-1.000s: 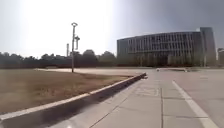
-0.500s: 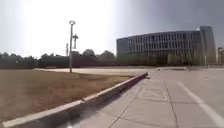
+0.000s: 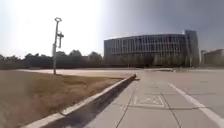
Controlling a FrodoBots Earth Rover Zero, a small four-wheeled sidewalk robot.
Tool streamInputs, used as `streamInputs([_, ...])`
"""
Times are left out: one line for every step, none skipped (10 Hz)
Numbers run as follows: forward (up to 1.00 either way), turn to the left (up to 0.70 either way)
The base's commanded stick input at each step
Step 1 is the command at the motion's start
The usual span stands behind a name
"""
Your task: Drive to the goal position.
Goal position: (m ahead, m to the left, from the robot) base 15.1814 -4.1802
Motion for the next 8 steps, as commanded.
streamInputs([0.7, -0.35])
streamInputs([0.7, -0.35])
streamInputs([0.7, -0.16])
streamInputs([0.7, -0.01])
streamInputs([0.7, 0.0])
streamInputs([0.7, 0.0])
streamInputs([0.7, 0.0])
streamInputs([0.7, 0.0])
